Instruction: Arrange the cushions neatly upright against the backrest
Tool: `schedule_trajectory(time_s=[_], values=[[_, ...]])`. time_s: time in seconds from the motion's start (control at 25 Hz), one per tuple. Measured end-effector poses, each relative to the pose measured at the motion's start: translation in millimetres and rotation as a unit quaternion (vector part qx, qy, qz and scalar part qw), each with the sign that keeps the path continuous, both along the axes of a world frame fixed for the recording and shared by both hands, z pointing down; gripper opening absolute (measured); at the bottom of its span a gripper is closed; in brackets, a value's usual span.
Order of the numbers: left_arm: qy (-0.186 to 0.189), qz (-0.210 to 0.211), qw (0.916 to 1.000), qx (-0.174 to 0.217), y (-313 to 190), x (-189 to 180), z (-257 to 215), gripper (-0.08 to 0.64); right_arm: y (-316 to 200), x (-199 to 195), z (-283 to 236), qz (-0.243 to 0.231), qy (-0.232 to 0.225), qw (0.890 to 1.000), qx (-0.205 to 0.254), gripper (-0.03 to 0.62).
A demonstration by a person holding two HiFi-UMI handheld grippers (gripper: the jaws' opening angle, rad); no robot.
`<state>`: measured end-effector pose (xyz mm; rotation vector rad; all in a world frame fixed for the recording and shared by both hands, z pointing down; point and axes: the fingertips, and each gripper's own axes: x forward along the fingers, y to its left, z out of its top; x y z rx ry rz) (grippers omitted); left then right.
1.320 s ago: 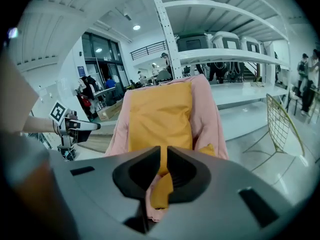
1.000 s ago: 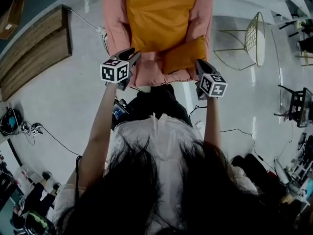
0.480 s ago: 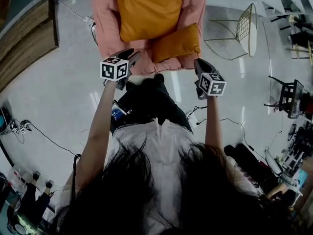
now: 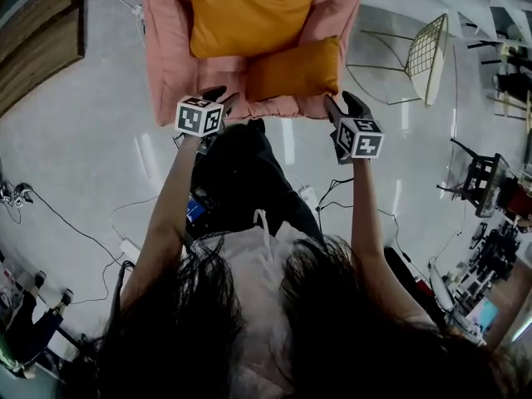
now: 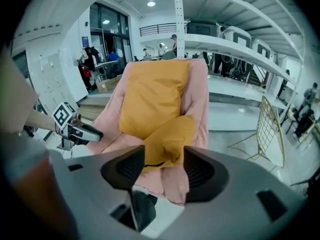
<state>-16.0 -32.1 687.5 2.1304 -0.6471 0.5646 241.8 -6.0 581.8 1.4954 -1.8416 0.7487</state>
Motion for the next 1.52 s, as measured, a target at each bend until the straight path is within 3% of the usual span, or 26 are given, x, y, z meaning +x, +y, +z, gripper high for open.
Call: schedule_trajectory(time_s=[0.04,0.24,0.36,0.56,0.8,1.12,1.24,1.4,1.52], values=[[-0.004,0.004,1.0,-0.006,4.4,6.4,11.3,0.173,-1.9,4.2,7.0,-0.008,0.0,1.0,-0.007,0.233],[-0.033,0.022,0.9988,-0.03,29.4,31.5,55.7,0.211,-2.7,-3.7,18.5,-0.095,0.009,0.995,-0.035,0.233],[-0.065,0.039,0.9968,-0.026,39.5,44.0,84.3,0.238,-9.1,-14.6,20.0,-0.144,0.03,0.989,-0.023,0.233],[-0.107,0.053,0.9924,-0.027,55.0,57.2,130.5,0.258,-20.4,-17.2,35.6,-0.184,0.058,0.981,-0.016,0.233],[-0.129,0.034,0.991,-0.01,49.7,66.7,161.7,0.259,-24.0,-13.2,50.6,-0.261,0.132,0.956,0.002,0.233],[-0.159,0.034,0.9866,-0.015,41.4,83.1,194.5,0.259,-37.3,0.5,60.4,-0.266,0.12,0.956,0.027,0.232],[-0.165,0.015,0.9858,-0.024,39.3,84.7,205.3,0.258,-36.2,3.3,64.2,-0.272,0.114,0.955,0.024,0.225],[-0.148,-0.022,0.9876,-0.049,36.9,84.0,204.2,0.253,-38.1,2.9,65.6,-0.267,0.102,0.958,0.016,0.202],[-0.149,-0.039,0.9859,-0.066,40.2,84.0,199.1,0.196,-38.2,2.2,64.1,-0.25,0.089,0.964,0.005,0.161]])
